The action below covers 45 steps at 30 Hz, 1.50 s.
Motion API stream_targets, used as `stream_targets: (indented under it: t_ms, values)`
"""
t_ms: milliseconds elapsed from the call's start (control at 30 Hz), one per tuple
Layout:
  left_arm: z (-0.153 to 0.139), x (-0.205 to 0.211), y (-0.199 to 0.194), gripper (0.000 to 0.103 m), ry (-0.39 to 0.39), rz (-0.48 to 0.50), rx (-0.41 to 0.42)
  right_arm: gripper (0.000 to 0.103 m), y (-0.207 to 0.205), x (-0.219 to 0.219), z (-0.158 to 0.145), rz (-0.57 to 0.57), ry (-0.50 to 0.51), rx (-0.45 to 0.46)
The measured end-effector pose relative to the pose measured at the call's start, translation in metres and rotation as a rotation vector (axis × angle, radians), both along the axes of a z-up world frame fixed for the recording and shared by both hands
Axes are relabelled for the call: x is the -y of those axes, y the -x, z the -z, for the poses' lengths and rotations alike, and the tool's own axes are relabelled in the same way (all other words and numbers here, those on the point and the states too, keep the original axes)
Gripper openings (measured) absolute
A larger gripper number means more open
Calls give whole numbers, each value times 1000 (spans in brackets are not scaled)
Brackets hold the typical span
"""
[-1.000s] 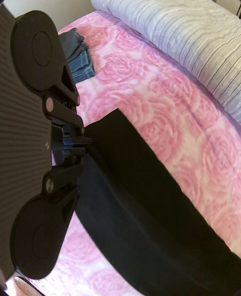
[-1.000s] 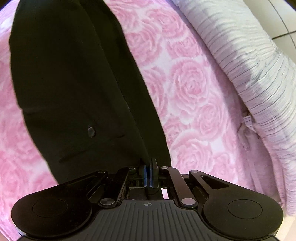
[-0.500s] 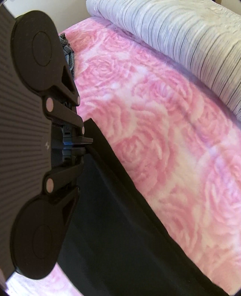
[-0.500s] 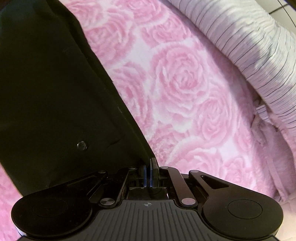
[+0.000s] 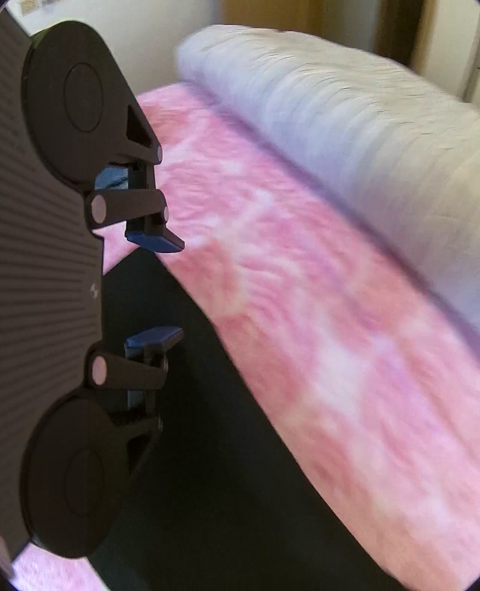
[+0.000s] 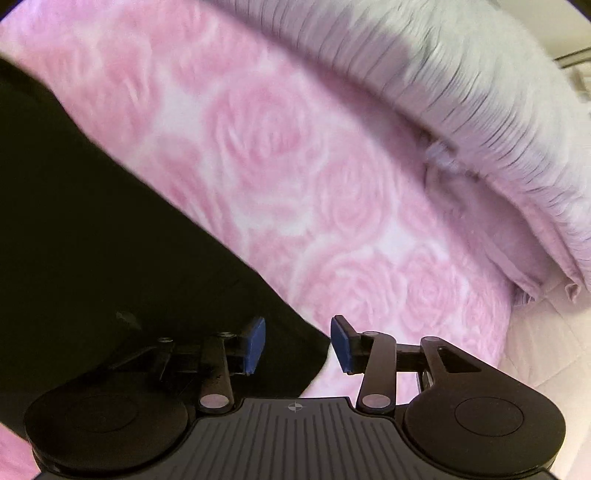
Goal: Fold clothes
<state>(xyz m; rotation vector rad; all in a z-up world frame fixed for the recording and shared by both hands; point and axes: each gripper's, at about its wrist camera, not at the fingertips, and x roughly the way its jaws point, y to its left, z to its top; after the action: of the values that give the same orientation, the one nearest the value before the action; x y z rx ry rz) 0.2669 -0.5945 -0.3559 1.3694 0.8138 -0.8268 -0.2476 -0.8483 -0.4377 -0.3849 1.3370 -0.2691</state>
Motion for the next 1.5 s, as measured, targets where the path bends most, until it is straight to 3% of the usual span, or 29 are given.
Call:
stream_targets:
  t_ms: [100,233,367,467,533,567,600,633,700,867,933,1000,1067,1133,1167,1300,1500]
  values:
    - [-8,19,40,47,105,112,-149,43,-4,-44,-12,-121,-144,114]
    - [16,56,94,53,143,282,-290,43,-30,-103,2,-325,-299,162]
    - [45,85,120,51,130,351,-364,43,-66,-144,25,-509,-341,140]
    - [53,88,119,44,138,323,-406,43,-88,-158,37,-606,-295,104]
    - [57,88,115,42,147,293,-434,43,-97,-152,43,-583,-342,75]
    - [59,88,113,35,151,279,-447,43,-102,-148,47,-565,-371,58]
    - [61,88,111,28,155,264,-461,30,-105,-146,50,-557,-385,32]
    - [62,88,110,23,160,250,-474,6,-107,-145,54,-556,-391,1]
    - [60,85,112,11,162,250,-471,0,-105,-147,54,-569,-378,-26]
    - [49,83,109,10,218,212,-457,0,-111,-136,29,-532,-353,66]
    - [54,85,107,10,225,184,-451,0,-119,-133,38,-515,-353,60]
    - [59,87,105,17,231,155,-444,0,-126,-132,50,-506,-347,43]
    - [62,88,103,24,242,126,-436,7,-126,-131,60,-488,-332,48]
    - [57,82,98,36,263,95,-417,29,-122,-127,55,-433,-308,103]
    - [54,77,95,36,270,83,-405,32,-116,-123,50,-393,-299,139]
    - [35,55,86,35,304,32,-371,36,-74,-103,19,-196,-305,274]
    - [14,31,133,36,341,92,-403,37,34,-84,1,87,-264,312]
